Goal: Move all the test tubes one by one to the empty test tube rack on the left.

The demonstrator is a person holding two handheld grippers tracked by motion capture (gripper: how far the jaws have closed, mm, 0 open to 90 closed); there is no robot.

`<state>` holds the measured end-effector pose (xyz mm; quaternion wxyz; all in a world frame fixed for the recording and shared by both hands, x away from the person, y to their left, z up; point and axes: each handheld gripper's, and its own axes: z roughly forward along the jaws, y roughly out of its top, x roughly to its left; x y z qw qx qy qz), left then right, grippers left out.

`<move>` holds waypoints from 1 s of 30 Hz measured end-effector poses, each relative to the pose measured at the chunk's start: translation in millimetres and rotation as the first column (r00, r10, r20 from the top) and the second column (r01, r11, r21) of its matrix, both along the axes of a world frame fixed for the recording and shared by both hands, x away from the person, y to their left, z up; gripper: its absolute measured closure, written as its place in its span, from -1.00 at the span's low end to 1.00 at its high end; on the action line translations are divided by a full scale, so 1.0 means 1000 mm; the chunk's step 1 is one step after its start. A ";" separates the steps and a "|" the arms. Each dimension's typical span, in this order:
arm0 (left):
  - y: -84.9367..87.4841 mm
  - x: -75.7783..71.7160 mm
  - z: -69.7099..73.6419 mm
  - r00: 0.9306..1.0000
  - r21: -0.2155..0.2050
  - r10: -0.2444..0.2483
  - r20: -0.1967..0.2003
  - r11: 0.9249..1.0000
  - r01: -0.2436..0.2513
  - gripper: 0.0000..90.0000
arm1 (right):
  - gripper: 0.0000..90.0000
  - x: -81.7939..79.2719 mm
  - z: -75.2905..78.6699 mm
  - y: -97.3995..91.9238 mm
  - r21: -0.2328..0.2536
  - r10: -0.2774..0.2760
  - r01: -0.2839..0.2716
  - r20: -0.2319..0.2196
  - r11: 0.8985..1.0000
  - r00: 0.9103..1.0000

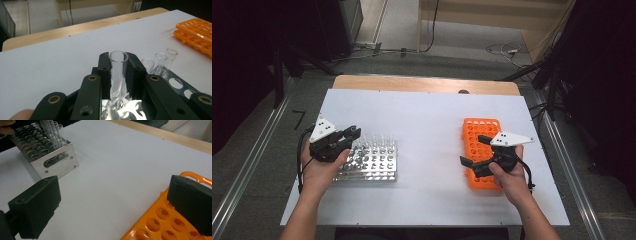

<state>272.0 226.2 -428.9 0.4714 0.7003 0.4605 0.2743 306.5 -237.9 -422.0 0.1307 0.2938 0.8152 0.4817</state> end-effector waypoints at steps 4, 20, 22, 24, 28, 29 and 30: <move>-0.002 0.001 -0.004 1.000 0.019 -0.001 -0.011 1.000 0.002 0.68 | -1.00 0.000 0.000 0.000 0.000 0.000 0.000 0.001 1.000 1.000; -0.005 0.005 -0.010 0.996 0.060 0.000 -0.091 0.998 0.006 0.67 | -1.00 0.001 0.000 -0.001 0.002 -0.004 0.004 0.002 1.000 1.000; -0.005 0.006 -0.010 0.994 0.067 -0.002 -0.108 0.998 0.009 0.67 | -1.00 0.001 0.000 -0.001 0.002 -0.005 0.005 0.002 1.000 1.000; -0.005 0.007 -0.010 0.993 0.075 -0.002 -0.118 0.997 0.011 0.67 | -1.00 0.001 0.000 -0.001 0.002 -0.004 0.004 0.003 1.000 1.000; -0.006 0.007 -0.011 0.991 0.073 0.001 -0.132 0.997 0.009 0.67 | -1.00 0.001 0.000 -0.001 0.000 -0.004 0.004 0.000 1.000 1.000; -0.006 0.007 -0.011 0.991 0.074 0.004 -0.135 0.997 0.006 0.66 | -1.00 0.001 0.000 -0.001 0.000 -0.004 0.004 0.000 1.000 1.000; -0.006 0.008 -0.011 0.990 0.075 0.004 -0.139 0.997 0.007 0.66 | -1.00 0.001 -0.001 -0.001 0.000 -0.003 0.003 0.000 1.000 1.000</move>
